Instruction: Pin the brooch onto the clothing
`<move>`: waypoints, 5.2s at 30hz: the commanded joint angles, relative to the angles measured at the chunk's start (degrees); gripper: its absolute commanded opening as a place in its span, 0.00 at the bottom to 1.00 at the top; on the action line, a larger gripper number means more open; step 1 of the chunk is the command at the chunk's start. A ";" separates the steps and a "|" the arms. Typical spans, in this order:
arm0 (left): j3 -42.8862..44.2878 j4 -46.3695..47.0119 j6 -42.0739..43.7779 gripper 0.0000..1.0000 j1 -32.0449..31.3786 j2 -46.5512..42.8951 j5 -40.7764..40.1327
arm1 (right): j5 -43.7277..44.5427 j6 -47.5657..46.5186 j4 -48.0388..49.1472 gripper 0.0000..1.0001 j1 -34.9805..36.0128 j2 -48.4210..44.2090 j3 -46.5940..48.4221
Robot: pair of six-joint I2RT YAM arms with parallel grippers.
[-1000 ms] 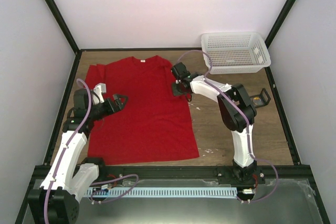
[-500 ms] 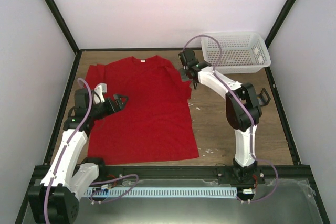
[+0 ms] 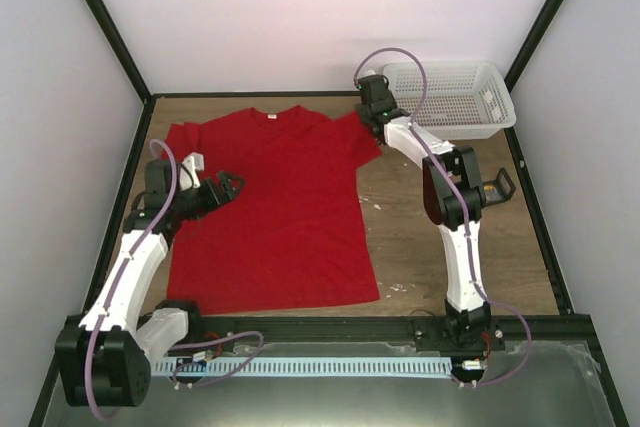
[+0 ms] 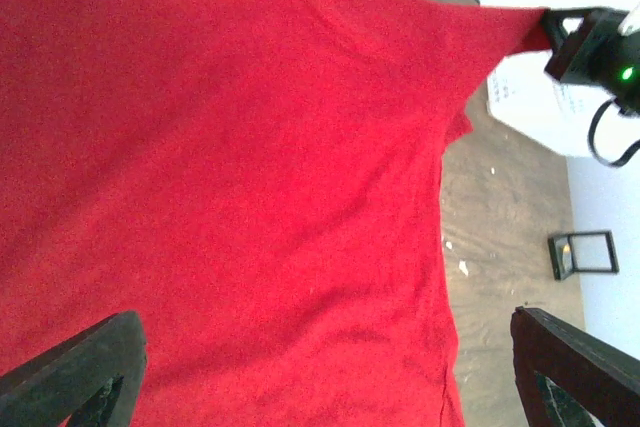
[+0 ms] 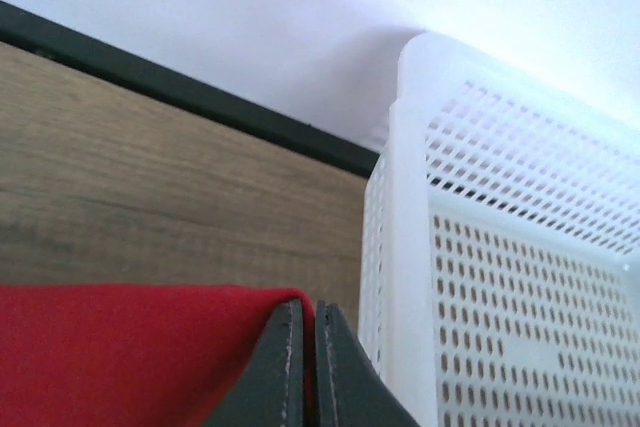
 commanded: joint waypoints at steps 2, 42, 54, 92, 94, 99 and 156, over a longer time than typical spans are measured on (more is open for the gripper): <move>6.56 3.46 -3.78 0.99 2.89 6.15 -0.39 | 0.29 -9.98 10.45 0.01 -1.45 4.87 5.03; 85.30 5.05 -4.21 0.91 0.45 94.57 -3.80 | -56.49 28.37 -0.36 1.00 3.33 -18.97 -28.33; 85.56 10.81 -9.20 0.91 4.17 97.21 1.22 | -56.86 30.13 5.52 1.00 3.27 -17.15 -41.83; 49.46 10.06 -4.43 0.96 0.53 51.89 3.02 | -39.06 25.06 -5.20 1.00 -4.56 -2.02 -15.66; 47.11 10.37 -4.22 0.96 0.58 49.89 3.75 | -38.89 26.44 -4.32 1.00 -4.93 -3.07 -19.08; 45.15 6.55 -1.09 0.96 1.51 46.66 3.09 | -35.16 28.14 -3.18 1.00 -5.63 -6.27 -28.07; 67.90 -3.21 6.75 1.00 17.52 78.61 -12.21 | -37.39 20.32 -12.56 1.00 -5.03 20.77 20.99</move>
